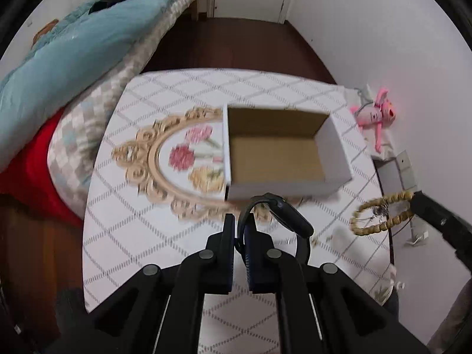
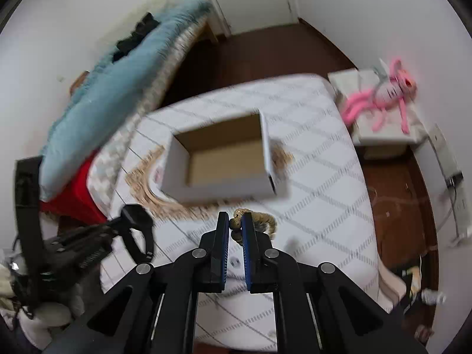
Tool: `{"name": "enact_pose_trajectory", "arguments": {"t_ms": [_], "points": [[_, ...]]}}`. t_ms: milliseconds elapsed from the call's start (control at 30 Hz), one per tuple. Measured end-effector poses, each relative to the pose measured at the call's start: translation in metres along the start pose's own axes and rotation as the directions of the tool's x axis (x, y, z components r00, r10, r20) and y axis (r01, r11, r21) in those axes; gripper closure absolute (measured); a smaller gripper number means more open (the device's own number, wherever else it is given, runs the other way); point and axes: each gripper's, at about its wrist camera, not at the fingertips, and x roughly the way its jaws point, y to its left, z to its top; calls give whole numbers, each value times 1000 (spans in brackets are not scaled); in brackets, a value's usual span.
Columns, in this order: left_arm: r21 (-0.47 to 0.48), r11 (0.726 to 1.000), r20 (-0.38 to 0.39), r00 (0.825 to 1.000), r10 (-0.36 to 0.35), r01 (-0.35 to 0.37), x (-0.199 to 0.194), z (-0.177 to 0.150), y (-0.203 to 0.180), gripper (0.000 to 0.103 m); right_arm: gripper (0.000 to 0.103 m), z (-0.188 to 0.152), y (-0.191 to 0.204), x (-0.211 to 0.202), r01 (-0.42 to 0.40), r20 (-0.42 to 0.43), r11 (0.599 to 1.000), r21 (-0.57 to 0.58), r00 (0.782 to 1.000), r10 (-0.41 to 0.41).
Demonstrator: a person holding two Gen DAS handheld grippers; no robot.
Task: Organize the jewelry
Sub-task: 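Carry both items into the white box and open both grippers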
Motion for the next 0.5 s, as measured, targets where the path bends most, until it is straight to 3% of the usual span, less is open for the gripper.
{"name": "enact_pose_trajectory", "arguments": {"t_ms": [200, 400, 500], "points": [[17, 1000, 1, 1000, -8, 8, 21, 46, -3, 99, 94, 58, 25, 13, -19, 30, 998, -65, 999, 21], [48, 999, -38, 999, 11, -9, 55, 79, -4, 99, 94, 94, 31, 63, 7, -24, 996, -94, 1000, -9], [39, 999, -77, 997, -13, 16, 70, 92, -3, 98, 94, 107, 28, 84, 25, -47, 996, -91, 998, -30]]}}
